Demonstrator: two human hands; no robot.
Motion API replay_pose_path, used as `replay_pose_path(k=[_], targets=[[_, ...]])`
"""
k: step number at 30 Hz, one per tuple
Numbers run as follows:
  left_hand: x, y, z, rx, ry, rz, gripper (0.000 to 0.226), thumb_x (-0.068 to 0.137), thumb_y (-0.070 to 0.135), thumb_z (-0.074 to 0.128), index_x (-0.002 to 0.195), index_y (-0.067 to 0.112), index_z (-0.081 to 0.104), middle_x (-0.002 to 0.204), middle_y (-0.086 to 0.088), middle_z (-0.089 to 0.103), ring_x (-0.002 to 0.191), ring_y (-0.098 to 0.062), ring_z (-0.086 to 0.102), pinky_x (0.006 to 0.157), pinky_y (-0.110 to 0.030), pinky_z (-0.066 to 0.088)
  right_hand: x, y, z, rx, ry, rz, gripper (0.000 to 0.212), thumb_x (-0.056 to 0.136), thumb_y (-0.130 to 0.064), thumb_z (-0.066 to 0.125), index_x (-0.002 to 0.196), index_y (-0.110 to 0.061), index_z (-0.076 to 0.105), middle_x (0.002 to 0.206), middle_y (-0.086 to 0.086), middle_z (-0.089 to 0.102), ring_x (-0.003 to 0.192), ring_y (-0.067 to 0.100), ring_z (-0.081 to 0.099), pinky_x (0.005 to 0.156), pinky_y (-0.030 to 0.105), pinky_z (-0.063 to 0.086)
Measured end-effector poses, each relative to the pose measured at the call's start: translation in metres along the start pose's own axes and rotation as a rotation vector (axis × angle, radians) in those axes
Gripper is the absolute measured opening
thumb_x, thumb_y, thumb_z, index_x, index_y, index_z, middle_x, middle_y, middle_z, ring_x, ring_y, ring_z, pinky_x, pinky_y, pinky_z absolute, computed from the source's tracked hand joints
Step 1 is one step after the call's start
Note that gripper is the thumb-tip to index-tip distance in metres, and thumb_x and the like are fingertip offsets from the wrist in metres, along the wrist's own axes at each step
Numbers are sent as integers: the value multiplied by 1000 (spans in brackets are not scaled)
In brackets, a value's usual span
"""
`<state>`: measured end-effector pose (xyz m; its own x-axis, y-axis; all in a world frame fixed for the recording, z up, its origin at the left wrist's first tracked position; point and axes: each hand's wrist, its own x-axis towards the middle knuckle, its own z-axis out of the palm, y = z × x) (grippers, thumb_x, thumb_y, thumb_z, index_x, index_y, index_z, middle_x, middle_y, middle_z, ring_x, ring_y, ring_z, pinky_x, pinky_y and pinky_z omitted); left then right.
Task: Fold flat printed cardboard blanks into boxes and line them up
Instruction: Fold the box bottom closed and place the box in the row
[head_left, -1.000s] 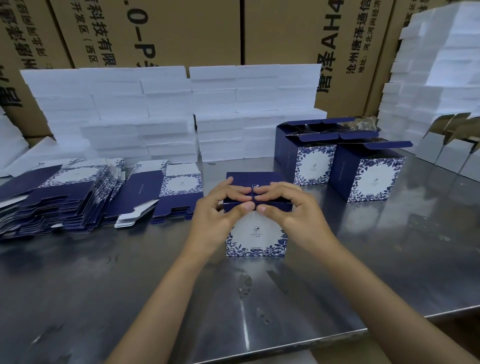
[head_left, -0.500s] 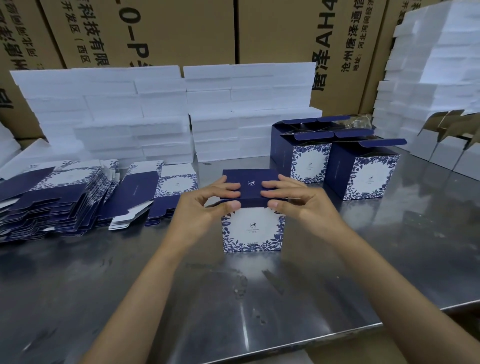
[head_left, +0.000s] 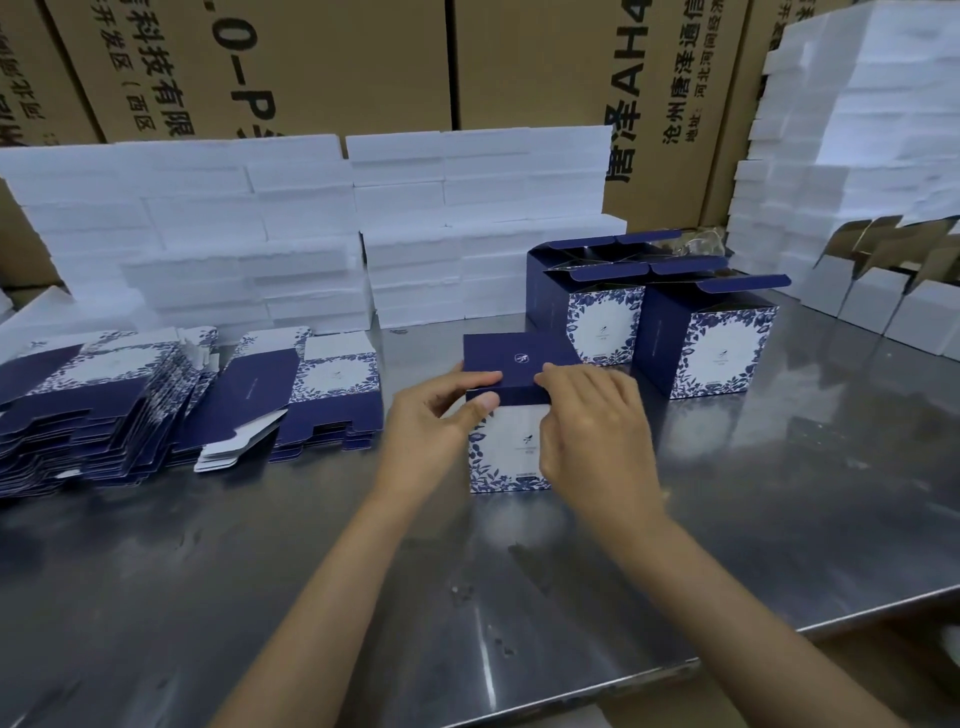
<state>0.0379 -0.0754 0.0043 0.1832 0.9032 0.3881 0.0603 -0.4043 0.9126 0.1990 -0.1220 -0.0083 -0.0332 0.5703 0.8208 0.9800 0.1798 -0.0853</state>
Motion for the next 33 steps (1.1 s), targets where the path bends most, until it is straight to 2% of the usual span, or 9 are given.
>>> replay_pose_path(k=[2, 4, 6, 8, 13, 18, 22, 27, 33], targets=[[8, 1, 20, 31, 0, 7, 24, 89, 8, 73, 106, 23, 76, 104, -2, 77, 110, -16, 68, 104, -38, 50, -3, 6, 3, -130, -41, 79, 39, 78, -3, 67, 118, -6, 70, 117, 11, 71, 110, 33, 66, 102, 48, 44], [18, 1, 39, 57, -32, 15, 24, 88, 9, 74, 106, 25, 77, 103, 3, 77, 106, -10, 69, 103, -37, 51, -3, 17, 3, -232, -91, 138, 48, 79, -13, 70, 127, -10, 67, 124, 14, 67, 118, 35, 62, 107, 56, 41], [29, 2, 58, 94, -78, 23, 26, 87, 11, 75, 109, 24, 78, 107, 7, 76, 109, -4, 67, 103, -32, 51, -2, 29, 4, -259, -133, 211, 54, 80, -26, 71, 132, -12, 64, 129, 16, 64, 125, 38, 57, 110, 60, 35], [42, 1, 74, 153, -111, 30, 28, 87, 13, 75, 112, 25, 77, 111, 6, 75, 116, -5, 63, 104, -26, 48, 1, 43, 7, -270, -173, 271, 62, 81, -40, 70, 136, -12, 60, 135, 17, 60, 133, 40, 51, 110, 62, 32], [72, -6, 106, 209, -114, 13, 29, 88, 16, 75, 113, 30, 76, 107, 5, 74, 99, -8, 65, 83, -13, 49, 12, 73, 25, -276, -282, 335, 86, 85, -63, 59, 150, -9, 44, 154, 20, 43, 152, 40, 26, 116, 60, 24], [94, -15, 126, 220, -116, 31, 36, 86, 8, 75, 118, 26, 74, 111, 4, 73, 102, -12, 65, 91, -24, 53, 28, 99, 42, -257, -296, 345, 89, 88, -64, 53, 156, -11, 31, 162, 17, 31, 157, 36, 9, 125, 53, 13], [106, -24, 137, 203, -114, 53, 42, 84, 0, 72, 120, 22, 73, 116, 2, 72, 107, -13, 65, 96, -26, 53, 36, 111, 52, -265, -292, 334, 88, 89, -61, 52, 157, -9, 29, 164, 18, 28, 158, 37, 4, 127, 48, 2], [117, -32, 148, 219, -86, 67, 41, 87, 1, 71, 121, 23, 72, 115, 6, 71, 108, -13, 64, 94, -23, 54, 43, 121, 60, -181, -289, 343, 87, 88, -54, 54, 157, -7, 28, 165, 19, 25, 158, 35, -2, 129, 47, 4], [126, -34, 155, 264, -61, 74, 42, 89, 2, 69, 124, 24, 71, 123, 3, 70, 114, -16, 63, 100, -34, 53, 48, 131, 68, -118, -290, 350, 86, 88, -50, 59, 155, -5, 30, 164, 22, 26, 158, 36, -2, 128, 48, 8]])
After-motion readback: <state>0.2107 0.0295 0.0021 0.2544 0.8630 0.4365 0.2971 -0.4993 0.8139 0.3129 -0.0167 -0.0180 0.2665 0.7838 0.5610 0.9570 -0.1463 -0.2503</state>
